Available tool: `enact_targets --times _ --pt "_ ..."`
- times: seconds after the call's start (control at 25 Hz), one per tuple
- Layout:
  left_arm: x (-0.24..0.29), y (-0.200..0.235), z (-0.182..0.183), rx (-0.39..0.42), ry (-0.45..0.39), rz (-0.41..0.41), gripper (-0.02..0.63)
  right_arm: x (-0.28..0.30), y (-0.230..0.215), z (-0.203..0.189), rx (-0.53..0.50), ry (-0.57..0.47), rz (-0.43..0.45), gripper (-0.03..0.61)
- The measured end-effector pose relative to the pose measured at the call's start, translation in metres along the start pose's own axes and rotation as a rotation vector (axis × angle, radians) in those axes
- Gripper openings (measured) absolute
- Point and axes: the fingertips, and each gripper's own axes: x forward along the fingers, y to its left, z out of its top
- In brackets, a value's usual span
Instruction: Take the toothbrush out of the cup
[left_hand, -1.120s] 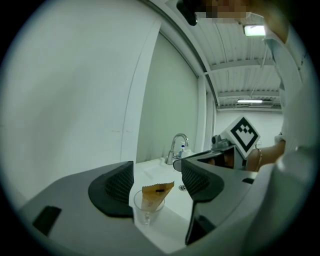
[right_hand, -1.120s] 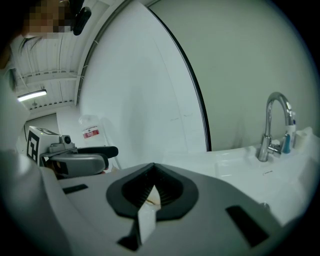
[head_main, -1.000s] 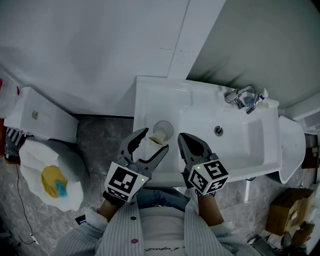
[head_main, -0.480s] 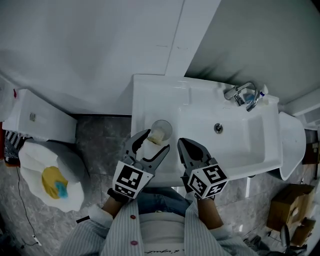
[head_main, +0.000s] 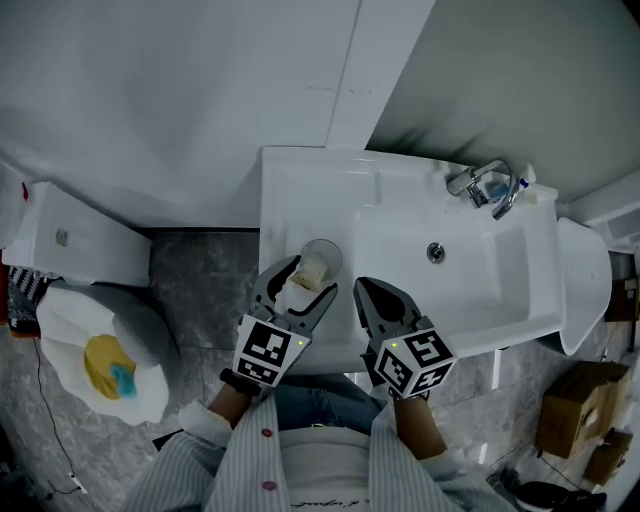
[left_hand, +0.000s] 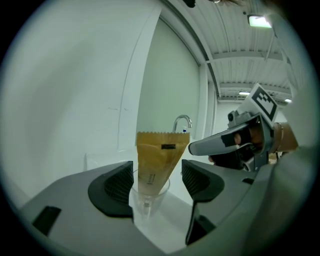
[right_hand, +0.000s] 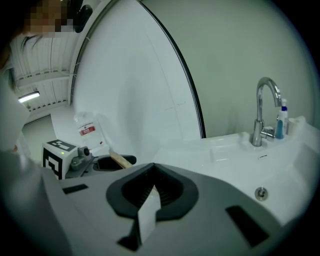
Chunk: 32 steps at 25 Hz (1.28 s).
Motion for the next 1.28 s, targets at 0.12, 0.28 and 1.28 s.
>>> enact_targets --times 0.12,0.28,1.28 --pt "0.004 0.001 -0.003 0.006 0.006 0.003 0.297 -0.001 -0.002 -0.001 0.004 0.001 -0.004 0.011" --pt "0.007 0.002 -0.007 0.019 0.017 0.007 0.296 -0.001 -0.002 -0.001 0.006 0.002 -0.005 0.011" --pt "0.009 0.011 -0.013 0.059 0.012 0.071 0.133 0.001 0.003 -0.006 0.002 0.012 0.002 0.011"
